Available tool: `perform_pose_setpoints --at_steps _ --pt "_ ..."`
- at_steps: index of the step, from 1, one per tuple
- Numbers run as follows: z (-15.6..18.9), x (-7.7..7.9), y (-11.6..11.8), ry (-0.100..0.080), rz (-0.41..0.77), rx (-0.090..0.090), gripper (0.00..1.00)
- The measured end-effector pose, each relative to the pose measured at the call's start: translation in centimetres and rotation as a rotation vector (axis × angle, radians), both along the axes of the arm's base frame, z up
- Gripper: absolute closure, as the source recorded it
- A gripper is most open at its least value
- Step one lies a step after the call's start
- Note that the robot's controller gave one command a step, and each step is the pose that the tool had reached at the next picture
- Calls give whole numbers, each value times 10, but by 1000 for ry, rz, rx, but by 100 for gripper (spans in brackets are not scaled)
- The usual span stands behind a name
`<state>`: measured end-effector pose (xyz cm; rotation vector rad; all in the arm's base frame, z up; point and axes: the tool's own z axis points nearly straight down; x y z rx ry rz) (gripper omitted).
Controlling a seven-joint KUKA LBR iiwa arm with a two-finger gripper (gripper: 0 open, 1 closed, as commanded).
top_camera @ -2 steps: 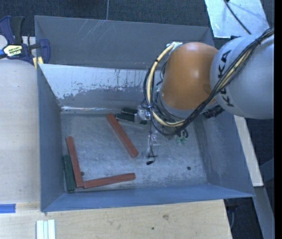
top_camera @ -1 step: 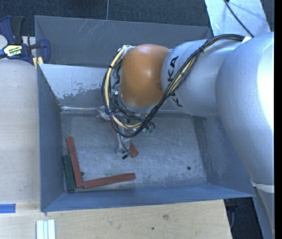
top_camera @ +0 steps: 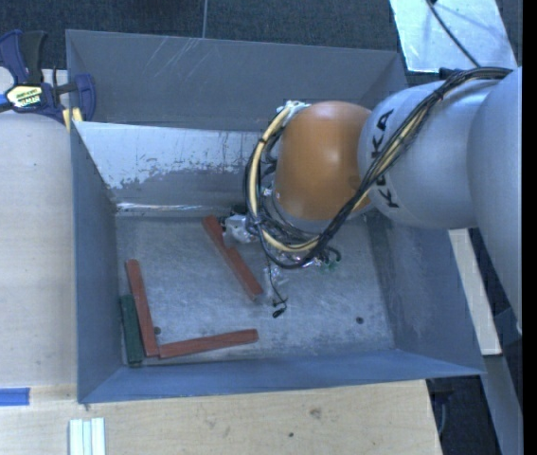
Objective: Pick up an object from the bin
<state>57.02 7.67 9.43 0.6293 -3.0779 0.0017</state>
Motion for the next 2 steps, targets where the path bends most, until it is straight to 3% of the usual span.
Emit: perform_pose_setpoints --at_steps 1,2 --pt "11 38 9 -7 -102 3 0" --pt "-20 51 30 -7 298 0 0"
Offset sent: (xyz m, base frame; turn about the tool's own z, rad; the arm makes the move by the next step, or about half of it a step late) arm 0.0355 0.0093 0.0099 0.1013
